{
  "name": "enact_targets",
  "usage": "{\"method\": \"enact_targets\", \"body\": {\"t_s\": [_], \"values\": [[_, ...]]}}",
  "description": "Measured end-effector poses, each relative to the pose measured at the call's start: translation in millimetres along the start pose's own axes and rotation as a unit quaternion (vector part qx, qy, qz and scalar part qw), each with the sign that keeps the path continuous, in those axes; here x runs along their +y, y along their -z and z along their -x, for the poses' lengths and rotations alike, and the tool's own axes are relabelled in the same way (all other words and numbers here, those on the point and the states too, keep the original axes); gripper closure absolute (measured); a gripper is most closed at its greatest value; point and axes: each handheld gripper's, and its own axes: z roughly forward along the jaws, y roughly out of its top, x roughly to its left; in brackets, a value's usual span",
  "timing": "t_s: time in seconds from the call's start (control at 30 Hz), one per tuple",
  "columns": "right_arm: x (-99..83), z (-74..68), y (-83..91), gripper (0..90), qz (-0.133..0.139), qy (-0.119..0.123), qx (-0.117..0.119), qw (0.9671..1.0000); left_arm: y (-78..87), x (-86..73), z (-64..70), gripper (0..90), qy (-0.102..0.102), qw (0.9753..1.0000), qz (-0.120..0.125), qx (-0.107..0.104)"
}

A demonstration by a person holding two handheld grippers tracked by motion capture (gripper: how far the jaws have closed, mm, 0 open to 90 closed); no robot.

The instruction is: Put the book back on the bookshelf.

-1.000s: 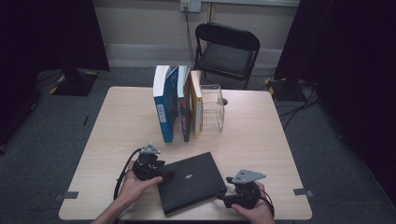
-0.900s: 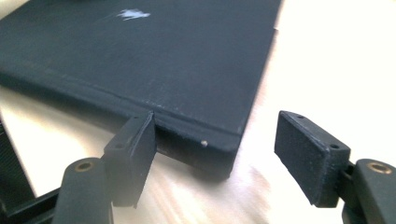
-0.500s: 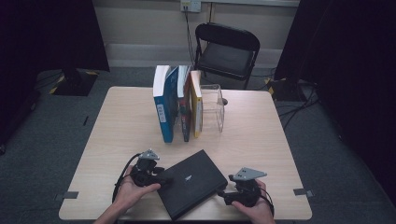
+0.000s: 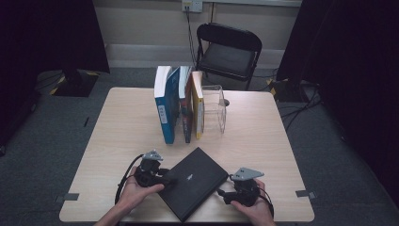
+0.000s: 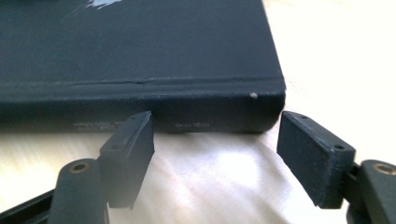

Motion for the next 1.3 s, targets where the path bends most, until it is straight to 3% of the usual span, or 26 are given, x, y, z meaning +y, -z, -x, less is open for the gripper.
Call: {"method": "enact_targets", "body": {"t_s": [0.07,0.13,0.27,0.53,0.6,0.67,0.87,1.03,1.07,1.17,1.23,1.3], "values": [[1.9,5.8,-3.6,24.0,-0.001,-0.016,-0.003,0.9999,3.7,-3.5,2.9,40.9,-0.001,1.0,-0.008,0.0],[4.3,7.9,-5.8,25.2,0.002,-0.019,-0.015,0.9997,4.2,-6.3,3.1,41.1,0.011,0.9998,-0.013,-0.013],[10.7,11.8,-11.1,27.9,0.005,-0.02,-0.032,0.9993,6.5,-9.7,8.0,41.6,0.014,0.9999,-0.01,-0.004],[24.6,19.8,-28.0,33.5,0.016,-0.031,-0.071,0.9969,11.8,-19.2,18.5,43.6,0.003,0.9993,-0.026,-0.028],[26.7,20.9,-31.8,34.3,0.017,-0.037,-0.074,0.9964,13.7,-21.1,19.2,46.2,0.022,0.9992,-0.016,-0.028],[26.9,19.7,-31.2,34.6,0.017,-0.036,-0.075,0.9964,13.4,-19.4,17.6,47.0,0.027,0.9993,-0.006,-0.024],[25.4,9.0,-22.2,33.8,0.025,-0.032,-0.058,0.9975,3.3,0.3,2.0,44.3,0.053,0.9983,0.011,-0.02],[22.4,7.2,-20.6,33.1,0.025,-0.034,-0.052,0.9978,-4.8,7.4,-6.8,49.1,0.066,0.9977,0.009,-0.012],[23.1,8.0,-21.4,33.1,0.025,-0.036,-0.055,0.9975,-4.4,7.1,-6.0,48.7,0.057,0.9983,0.006,-0.009],[26.7,9.2,-24.4,35.6,0.031,-0.039,-0.07,0.9963,-4.5,2.1,-5.8,48.0,0.069,0.9972,-0.002,-0.029],[29.0,10.1,-25.7,37.0,0.033,-0.039,-0.073,0.996,-4.0,0.4,-3.3,48.9,0.077,0.9967,0.006,-0.025],[29.7,10.9,-26.8,37.0,0.036,-0.038,-0.077,0.9957,-4.0,1.6,-2.8,48.0,0.073,0.9971,-0.001,-0.024]]}}
